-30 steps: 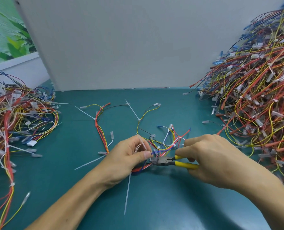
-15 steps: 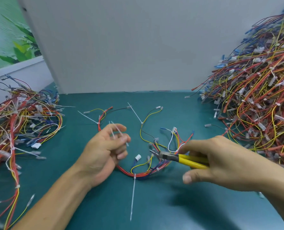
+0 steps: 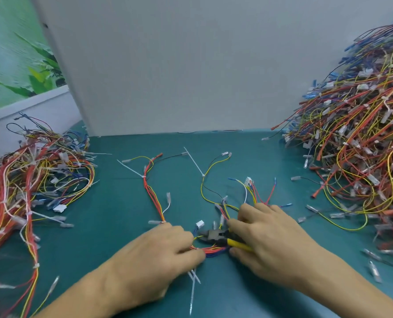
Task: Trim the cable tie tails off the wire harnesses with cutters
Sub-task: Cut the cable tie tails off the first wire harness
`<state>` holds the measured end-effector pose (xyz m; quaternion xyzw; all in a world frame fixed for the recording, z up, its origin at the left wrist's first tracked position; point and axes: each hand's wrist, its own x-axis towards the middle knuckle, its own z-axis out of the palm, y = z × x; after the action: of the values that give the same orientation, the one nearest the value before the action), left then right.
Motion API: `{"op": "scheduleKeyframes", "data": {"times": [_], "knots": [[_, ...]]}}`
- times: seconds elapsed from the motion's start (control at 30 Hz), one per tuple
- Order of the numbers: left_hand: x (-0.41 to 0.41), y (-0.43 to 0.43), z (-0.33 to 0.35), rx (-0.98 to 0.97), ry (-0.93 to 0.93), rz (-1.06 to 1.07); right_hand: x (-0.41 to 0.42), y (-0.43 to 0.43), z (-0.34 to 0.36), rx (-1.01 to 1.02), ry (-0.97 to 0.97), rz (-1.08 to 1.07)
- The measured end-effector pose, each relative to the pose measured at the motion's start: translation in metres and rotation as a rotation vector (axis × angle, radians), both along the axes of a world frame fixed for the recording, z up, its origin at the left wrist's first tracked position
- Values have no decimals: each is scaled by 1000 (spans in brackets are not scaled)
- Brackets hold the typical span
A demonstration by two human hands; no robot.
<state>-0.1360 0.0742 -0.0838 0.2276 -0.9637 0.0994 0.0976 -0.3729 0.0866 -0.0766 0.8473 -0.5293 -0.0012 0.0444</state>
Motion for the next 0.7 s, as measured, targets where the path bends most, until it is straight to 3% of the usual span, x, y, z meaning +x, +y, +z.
{"op": "scheduleKeyframes", "data": {"times": [0.13,0.33,0.5,0.7], "knots": [[-8,-8,-2,-169,-4,-100,-7,-2,-4,39,-46,18],[-14,-11,1,-226,73,-145,-13,-2,-2,105,-92,16],[-26,-1,-8,50,310,-27,-21,0,9,209,-132,9],[-36,-8,-14,451,434,159,-23,5,15,257,-137,12]]}}
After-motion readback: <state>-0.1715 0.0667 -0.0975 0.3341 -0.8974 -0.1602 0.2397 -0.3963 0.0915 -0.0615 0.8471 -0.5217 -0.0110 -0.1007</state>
